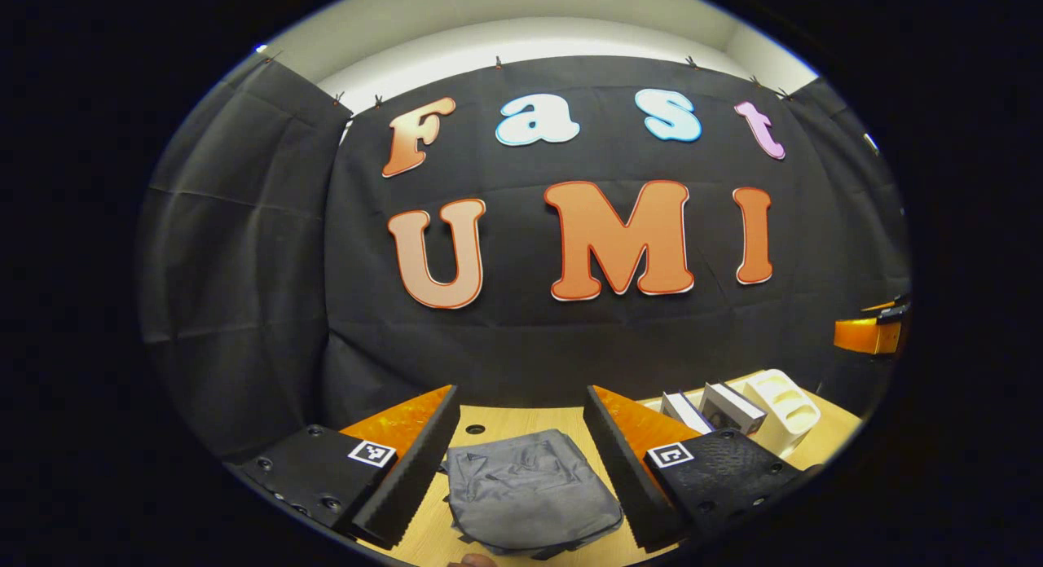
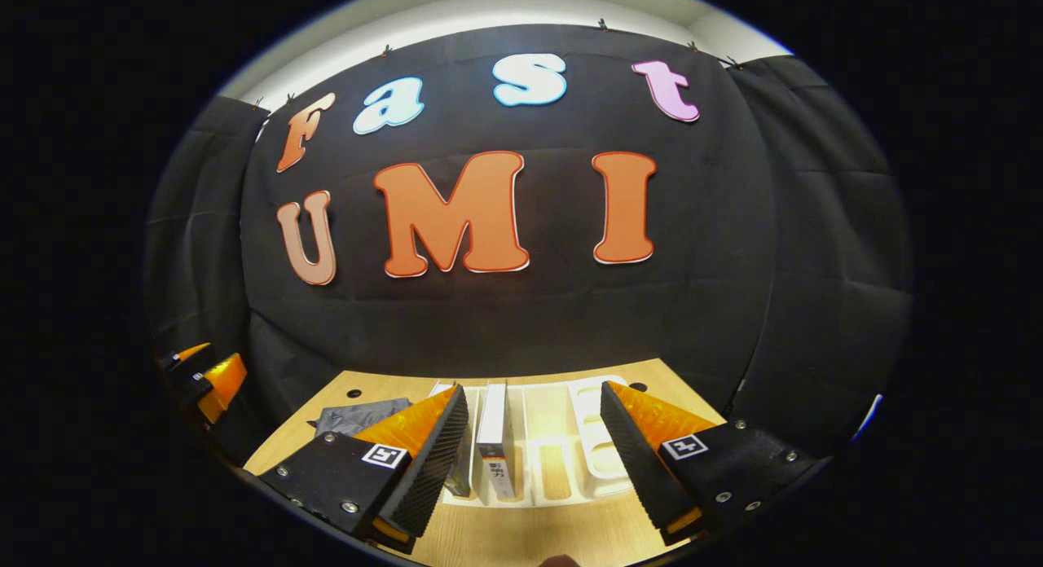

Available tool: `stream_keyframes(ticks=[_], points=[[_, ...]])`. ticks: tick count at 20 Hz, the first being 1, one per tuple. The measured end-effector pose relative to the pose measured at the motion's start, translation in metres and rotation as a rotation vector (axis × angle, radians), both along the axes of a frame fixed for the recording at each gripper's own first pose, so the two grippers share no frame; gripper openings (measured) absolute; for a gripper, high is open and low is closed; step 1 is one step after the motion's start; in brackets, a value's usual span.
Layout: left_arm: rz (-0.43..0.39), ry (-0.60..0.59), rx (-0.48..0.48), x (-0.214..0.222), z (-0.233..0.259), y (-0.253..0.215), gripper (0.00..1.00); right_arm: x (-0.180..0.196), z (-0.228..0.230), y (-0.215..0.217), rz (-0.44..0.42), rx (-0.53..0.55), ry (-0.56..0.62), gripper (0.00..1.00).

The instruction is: Open the schoolbag, grab two books from the bookshelf and put them into the schoolbag.

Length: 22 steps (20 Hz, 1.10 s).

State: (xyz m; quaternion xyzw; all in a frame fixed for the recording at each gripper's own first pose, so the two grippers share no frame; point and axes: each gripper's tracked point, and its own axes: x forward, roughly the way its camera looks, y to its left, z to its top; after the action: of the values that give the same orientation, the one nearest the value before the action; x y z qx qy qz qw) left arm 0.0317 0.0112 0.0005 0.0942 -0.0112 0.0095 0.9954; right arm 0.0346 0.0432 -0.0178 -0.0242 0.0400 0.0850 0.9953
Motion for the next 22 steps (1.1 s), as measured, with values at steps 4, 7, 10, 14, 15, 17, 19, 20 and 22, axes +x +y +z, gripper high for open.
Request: stream_keyframes(ticks=[4,7,10,14,15,17,19,20,22], points=[[0.033,0.036,0.082,0.003,-0.033,0.018,0.97,0.002,-0.012,-0.002,-0.011,-0.045,0.015,0.98],[0.043,0.090,0.159,0.002,-0.068,0.023,0.97,0.003,-0.028,-0.009,-0.028,-0.063,0.048,0.98],[0.040,0.133,0.221,0.002,-0.100,0.026,0.97,0.009,-0.043,-0.014,-0.051,-0.077,0.075,0.98],[0.009,0.203,0.361,0.001,-0.149,0.023,0.97,0.014,-0.070,-0.025,-0.087,-0.097,0.136,0.98],[-0.007,0.224,0.404,0.000,-0.163,0.020,0.97,0.014,-0.075,-0.027,-0.097,-0.100,0.149,0.98],[-0.052,0.255,0.489,0.002,-0.192,0.010,0.97,0.016,-0.083,-0.035,-0.123,-0.117,0.168,0.98],[-0.091,0.276,0.573,-0.001,-0.213,0.003,0.97,0.017,-0.090,-0.040,-0.136,-0.131,0.182,0.98],[-0.113,0.285,0.611,-0.005,-0.224,-0.001,0.97,0.017,-0.093,-0.042,-0.141,-0.133,0.189,0.98],[-0.159,0.296,0.690,-0.008,-0.241,-0.012,0.97,0.018,-0.098,-0.049,-0.160,-0.141,0.206,0.98]])
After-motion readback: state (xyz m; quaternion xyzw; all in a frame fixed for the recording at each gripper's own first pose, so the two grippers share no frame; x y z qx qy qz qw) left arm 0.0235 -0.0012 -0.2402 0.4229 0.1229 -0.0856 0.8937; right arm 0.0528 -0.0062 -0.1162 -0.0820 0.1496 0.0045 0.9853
